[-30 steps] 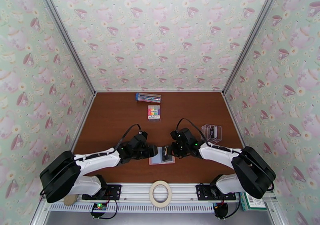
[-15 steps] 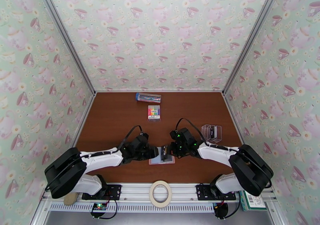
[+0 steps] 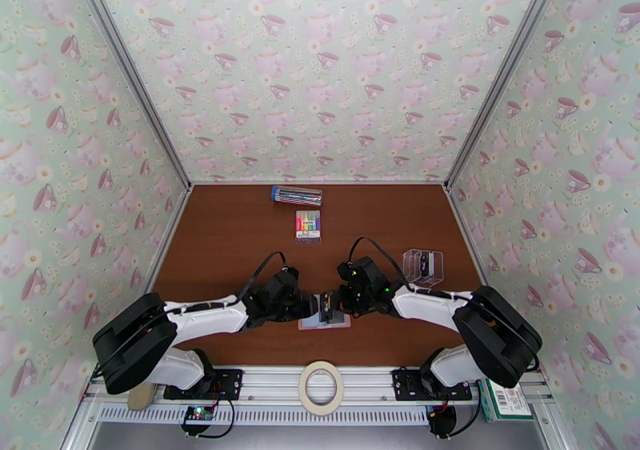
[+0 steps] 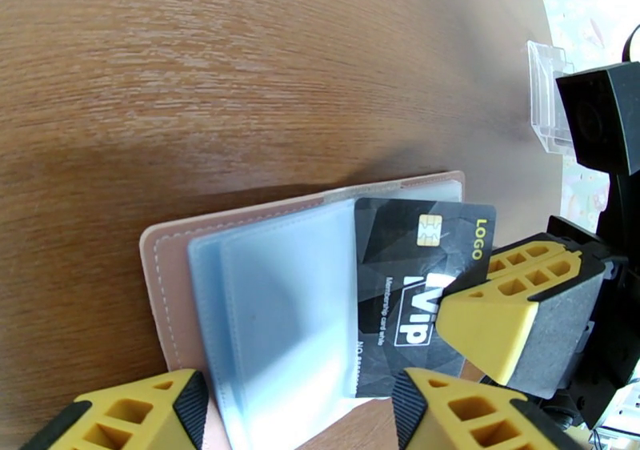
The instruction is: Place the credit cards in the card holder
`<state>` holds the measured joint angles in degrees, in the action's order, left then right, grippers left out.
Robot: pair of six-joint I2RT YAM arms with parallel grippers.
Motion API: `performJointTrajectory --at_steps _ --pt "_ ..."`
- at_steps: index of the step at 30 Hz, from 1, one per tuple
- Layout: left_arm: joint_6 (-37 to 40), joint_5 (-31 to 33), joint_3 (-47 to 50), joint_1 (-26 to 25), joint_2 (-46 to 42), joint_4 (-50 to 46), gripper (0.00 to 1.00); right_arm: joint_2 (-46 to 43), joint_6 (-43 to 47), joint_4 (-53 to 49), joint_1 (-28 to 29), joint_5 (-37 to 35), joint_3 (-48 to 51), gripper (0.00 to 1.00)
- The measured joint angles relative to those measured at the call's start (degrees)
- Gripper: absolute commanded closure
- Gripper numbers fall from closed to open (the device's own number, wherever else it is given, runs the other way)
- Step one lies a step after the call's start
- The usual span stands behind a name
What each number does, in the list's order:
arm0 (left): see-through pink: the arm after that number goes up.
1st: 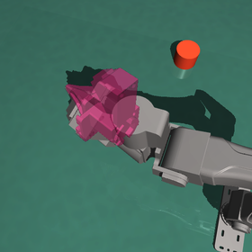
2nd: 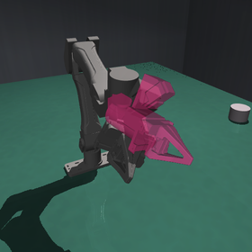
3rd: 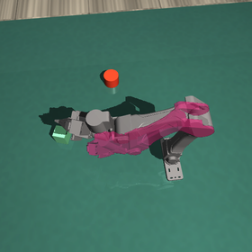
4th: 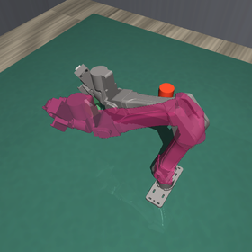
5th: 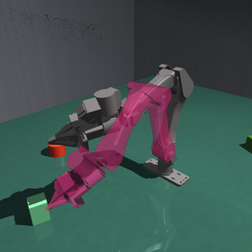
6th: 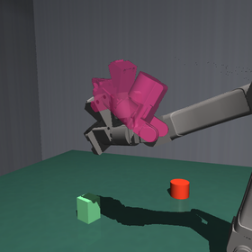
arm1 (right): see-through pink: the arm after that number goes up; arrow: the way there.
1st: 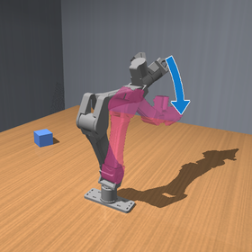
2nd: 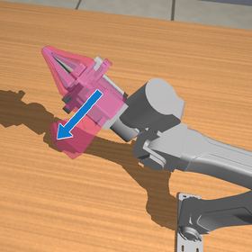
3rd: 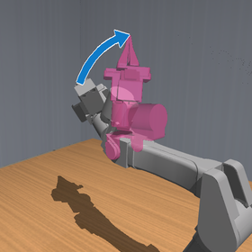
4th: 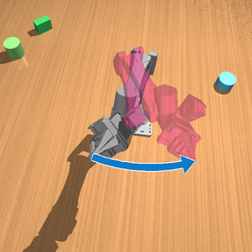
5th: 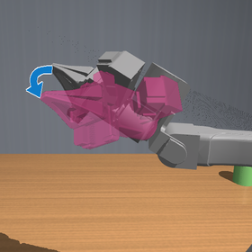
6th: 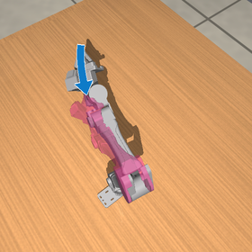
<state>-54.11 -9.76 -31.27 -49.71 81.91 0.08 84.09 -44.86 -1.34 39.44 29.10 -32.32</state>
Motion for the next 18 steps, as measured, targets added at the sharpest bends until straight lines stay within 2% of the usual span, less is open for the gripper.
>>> performJointTrajectory --at_steps 18 --pt "0.0 0.24 0.0 -0.15 0.0 -0.09 0.33 0.15 -0.44 -2.19 0.2 -0.07 -0.74 1.0"
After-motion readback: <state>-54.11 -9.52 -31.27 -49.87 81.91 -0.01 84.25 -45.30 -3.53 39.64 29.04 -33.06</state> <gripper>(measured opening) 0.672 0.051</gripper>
